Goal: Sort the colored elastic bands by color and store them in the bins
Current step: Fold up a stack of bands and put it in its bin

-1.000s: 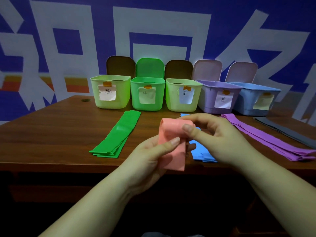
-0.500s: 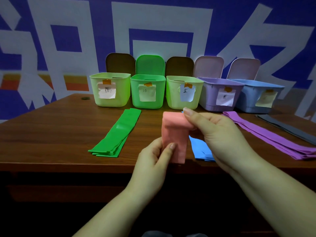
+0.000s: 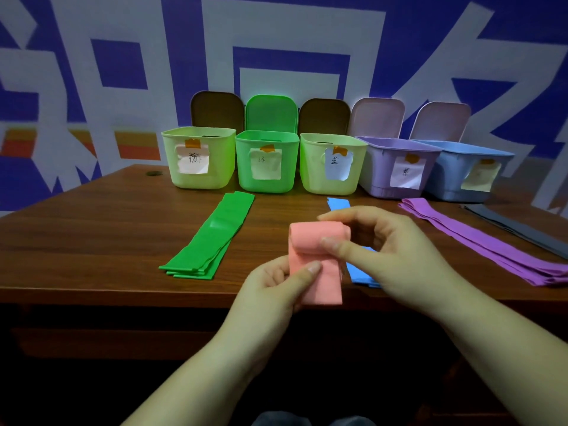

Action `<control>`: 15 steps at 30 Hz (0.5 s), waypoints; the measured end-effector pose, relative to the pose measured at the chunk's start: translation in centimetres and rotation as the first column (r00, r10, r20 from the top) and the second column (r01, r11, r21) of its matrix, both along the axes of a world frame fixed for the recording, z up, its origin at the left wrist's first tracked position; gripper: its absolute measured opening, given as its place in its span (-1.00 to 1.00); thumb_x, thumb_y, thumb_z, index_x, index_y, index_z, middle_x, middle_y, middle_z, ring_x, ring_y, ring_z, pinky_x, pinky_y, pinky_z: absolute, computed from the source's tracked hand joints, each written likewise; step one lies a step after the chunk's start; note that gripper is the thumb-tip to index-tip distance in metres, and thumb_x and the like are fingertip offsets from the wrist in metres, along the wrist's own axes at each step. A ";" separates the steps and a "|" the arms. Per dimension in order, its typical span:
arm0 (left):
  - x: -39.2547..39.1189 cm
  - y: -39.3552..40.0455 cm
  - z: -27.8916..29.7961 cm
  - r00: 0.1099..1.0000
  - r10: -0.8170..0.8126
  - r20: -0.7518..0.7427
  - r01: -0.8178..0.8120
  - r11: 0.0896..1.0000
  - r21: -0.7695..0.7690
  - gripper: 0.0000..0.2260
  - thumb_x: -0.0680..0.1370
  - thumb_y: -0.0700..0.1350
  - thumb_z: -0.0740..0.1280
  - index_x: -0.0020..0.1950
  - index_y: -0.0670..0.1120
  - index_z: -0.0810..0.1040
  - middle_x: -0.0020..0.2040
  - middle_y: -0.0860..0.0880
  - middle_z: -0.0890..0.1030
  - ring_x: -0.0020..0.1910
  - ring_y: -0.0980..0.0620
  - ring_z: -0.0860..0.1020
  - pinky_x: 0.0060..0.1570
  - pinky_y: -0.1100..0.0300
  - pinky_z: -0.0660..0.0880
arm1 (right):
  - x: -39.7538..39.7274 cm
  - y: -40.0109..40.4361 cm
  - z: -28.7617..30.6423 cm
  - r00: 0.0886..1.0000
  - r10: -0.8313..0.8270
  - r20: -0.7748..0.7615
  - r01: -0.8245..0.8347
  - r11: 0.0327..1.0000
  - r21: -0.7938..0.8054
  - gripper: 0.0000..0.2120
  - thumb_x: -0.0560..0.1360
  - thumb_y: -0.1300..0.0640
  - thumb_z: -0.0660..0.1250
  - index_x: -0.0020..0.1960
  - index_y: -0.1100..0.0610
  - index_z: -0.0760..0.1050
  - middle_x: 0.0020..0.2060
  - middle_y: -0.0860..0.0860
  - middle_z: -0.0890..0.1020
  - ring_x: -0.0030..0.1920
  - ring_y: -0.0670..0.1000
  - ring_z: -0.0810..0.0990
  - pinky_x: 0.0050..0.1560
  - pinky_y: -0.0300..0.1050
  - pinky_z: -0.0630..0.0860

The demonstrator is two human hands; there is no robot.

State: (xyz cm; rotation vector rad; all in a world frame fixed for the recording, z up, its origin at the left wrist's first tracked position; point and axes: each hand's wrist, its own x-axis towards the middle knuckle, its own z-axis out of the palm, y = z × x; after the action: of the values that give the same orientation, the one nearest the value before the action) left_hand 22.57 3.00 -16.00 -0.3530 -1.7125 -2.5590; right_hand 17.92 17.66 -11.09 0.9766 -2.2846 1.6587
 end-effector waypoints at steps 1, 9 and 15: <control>0.0 -0.2 0.1 1.000 -0.016 0.023 0.016 1.000 -0.007 -0.80 0.41 -0.16 0.31 -0.05 -0.19 0.66 -0.14 -0.14 0.68 -0.20 0.07 0.61 -0.14 0.27 0.53 | 0.1 0.1 0.0 1.000 0.003 -0.025 -0.003 1.000 0.030 -0.76 0.33 0.07 0.45 -0.01 0.03 0.60 -0.06 0.00 0.68 -0.03 -0.05 0.64 0.07 -0.24 0.54; -0.1 -1.1 2.0 0.980 -0.085 0.180 0.079 0.996 0.039 -0.75 0.29 -0.10 0.36 -0.12 -0.16 0.71 -0.13 -0.12 0.68 -0.21 0.08 0.64 -0.14 0.26 0.58 | 0.3 0.4 -0.1 0.953 0.003 -0.304 0.070 0.970 0.231 -0.74 0.34 0.15 0.43 0.00 -0.04 0.56 -0.04 -0.16 0.64 0.00 -0.19 0.58 0.06 -0.42 0.42; -0.6 -1.4 2.4 0.968 -0.088 0.234 0.074 0.995 0.068 -0.75 0.36 -0.11 0.33 -0.11 -0.23 0.69 -0.09 -0.18 0.68 -0.16 -0.01 0.65 -0.02 0.18 0.59 | 0.2 0.3 0.2 0.986 0.076 -0.149 -0.044 0.978 0.205 -0.70 0.35 0.12 0.50 0.05 -0.01 0.55 0.00 -0.12 0.64 0.04 -0.21 0.58 0.08 -0.42 0.43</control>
State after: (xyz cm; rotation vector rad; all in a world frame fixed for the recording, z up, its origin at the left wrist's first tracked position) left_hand 21.99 1.57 -13.56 -0.1203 -1.7211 -2.8035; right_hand 18.16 17.99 -10.85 1.1836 -2.3719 1.3368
